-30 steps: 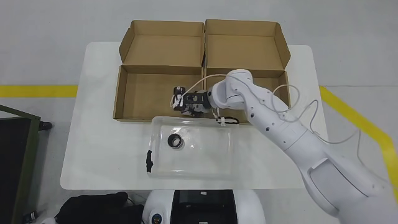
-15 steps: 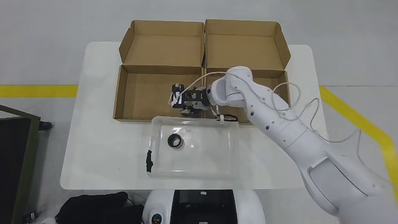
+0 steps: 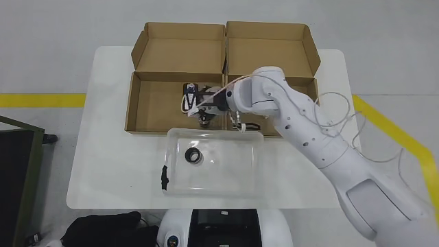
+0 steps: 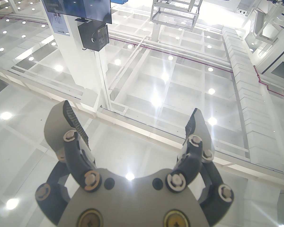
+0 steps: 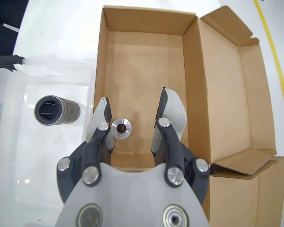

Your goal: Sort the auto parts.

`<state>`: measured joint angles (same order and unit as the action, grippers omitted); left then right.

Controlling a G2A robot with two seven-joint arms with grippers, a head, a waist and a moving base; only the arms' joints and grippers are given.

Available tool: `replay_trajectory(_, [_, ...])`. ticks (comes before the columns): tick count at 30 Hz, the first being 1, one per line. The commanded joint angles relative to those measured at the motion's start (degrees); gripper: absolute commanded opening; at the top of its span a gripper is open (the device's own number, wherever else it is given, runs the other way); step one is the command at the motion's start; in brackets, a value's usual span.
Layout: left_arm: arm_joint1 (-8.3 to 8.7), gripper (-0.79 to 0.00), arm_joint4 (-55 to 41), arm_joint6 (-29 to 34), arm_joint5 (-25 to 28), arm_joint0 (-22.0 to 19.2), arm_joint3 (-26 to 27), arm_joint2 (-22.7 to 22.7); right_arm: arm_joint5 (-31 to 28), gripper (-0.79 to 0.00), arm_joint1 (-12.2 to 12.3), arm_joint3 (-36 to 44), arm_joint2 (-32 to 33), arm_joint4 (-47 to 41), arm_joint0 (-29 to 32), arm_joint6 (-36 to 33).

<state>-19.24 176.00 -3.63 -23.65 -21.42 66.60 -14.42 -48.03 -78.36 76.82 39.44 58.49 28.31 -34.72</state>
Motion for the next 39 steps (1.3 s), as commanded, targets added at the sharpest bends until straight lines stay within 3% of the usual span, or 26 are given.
replay_trajectory(1, [0.00,0.000,0.00,0.00,0.00,0.00,0.00,0.00,0.22,-0.403,0.38,3.11,0.54,-0.36,1.28,-1.03])
replay_trajectory(14, [0.00,0.000,0.00,0.00,0.00,0.00,0.00,0.00,1.36,-0.397,2.82,21.05,0.71,-3.37,12.47,-9.53])
replay_trajectory(21, [0.00,0.000,0.00,0.00,0.00,0.00,0.00,0.00,2.15,-0.394,3.88,22.55,0.25,-1.09,17.69,-10.23])
replay_trajectory(27, [0.00,0.000,0.00,0.00,0.00,0.00,0.00,0.00,2.54,-0.326,4.74,22.46,0.50,2.32,20.93,-10.18])
replay_trajectory(39, [0.00,0.000,0.00,0.00,0.00,0.00,0.00,0.00,2.72,-0.246,5.34,19.92,1.03,8.58,22.30,-5.34])
